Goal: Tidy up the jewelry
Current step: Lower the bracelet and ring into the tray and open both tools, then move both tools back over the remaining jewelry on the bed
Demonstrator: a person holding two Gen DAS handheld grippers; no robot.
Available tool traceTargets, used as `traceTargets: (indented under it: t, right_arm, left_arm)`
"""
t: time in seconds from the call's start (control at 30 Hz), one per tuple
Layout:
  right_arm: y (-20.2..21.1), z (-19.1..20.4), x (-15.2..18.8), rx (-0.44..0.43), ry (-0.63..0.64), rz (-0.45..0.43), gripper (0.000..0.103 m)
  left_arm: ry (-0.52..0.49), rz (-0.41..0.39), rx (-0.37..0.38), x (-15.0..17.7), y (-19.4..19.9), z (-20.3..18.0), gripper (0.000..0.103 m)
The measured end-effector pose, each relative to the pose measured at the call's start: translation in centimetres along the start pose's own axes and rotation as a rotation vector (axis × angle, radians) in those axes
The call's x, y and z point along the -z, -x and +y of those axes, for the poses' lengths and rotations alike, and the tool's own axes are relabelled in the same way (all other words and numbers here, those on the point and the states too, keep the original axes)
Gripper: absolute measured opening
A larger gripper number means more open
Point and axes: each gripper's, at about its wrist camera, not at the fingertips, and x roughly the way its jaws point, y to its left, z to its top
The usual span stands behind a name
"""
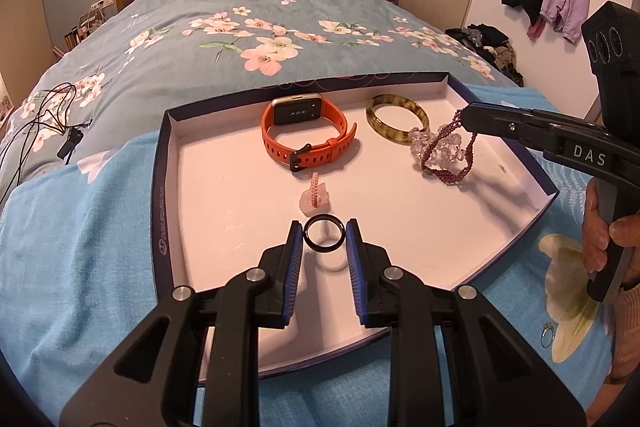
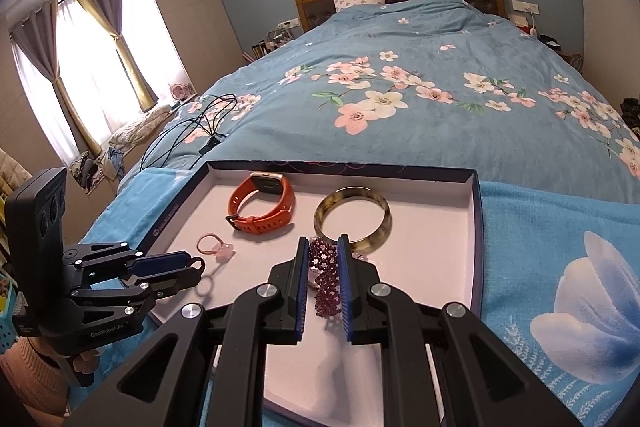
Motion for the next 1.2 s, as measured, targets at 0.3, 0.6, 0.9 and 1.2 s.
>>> traceTargets:
  t: [0.3,0.6,0.9,1.2]
  right_arm:
    - [-0.7,-1.2,0.3,0.032,-0.034,0.019,0.014]
    - [-0.1,-1.4,0.4,0.042,-0.048,0.013,0.021]
    - [2.5,-0.9,0.9,0.037,-0.048,-0.033,0.034]
    - [5.4,0.9,2.5,-0.006,0.0,-0.046,0.045]
  left_arm:
    - [0.009,0.024,0.004,-0.2,-1.0,0.1,0.022]
    - [0.006,0.031,0.009,-0.2,-1.5,0.1,0.026]
    - [0.01,-0.046,0.019,-0.2,1.5,0.1,0.043]
    - [-0.018,-0.124,0.057,1.9,7.5,-0.3,0.053]
